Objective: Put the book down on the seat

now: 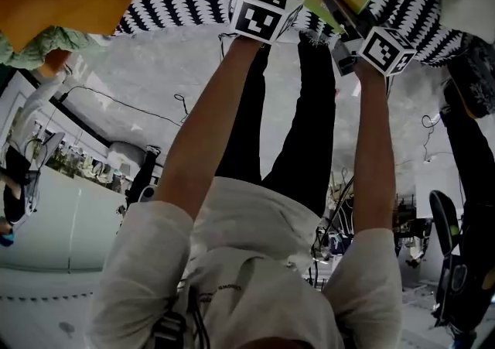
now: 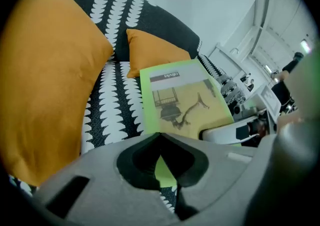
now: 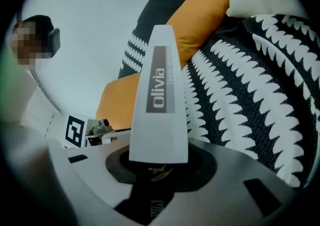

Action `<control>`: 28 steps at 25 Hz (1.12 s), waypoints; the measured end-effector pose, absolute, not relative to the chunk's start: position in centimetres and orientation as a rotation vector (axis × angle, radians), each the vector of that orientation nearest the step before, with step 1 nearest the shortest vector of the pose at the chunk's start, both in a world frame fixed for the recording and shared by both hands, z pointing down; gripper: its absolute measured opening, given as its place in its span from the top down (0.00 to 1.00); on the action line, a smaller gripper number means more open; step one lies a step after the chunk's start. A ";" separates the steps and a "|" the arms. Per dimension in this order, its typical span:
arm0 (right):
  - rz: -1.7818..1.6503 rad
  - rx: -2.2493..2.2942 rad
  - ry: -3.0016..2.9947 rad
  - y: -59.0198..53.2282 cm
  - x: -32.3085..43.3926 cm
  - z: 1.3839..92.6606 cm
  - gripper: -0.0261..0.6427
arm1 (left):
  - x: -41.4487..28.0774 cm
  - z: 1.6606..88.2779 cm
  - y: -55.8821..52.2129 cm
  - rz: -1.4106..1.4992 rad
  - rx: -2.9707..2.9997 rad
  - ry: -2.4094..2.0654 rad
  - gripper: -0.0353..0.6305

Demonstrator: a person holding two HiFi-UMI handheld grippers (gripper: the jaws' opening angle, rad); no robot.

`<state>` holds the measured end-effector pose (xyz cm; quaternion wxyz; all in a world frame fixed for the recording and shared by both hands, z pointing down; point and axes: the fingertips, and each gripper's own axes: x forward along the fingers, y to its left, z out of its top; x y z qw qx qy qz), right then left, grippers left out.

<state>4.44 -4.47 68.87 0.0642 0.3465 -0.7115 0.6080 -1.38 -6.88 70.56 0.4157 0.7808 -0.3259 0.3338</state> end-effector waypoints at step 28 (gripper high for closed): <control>2.229 1.001 -2.249 -8.5 6.3 72.8 0.76 | 1.4 72.7 -12.3 0.637 1.971 -0.894 0.94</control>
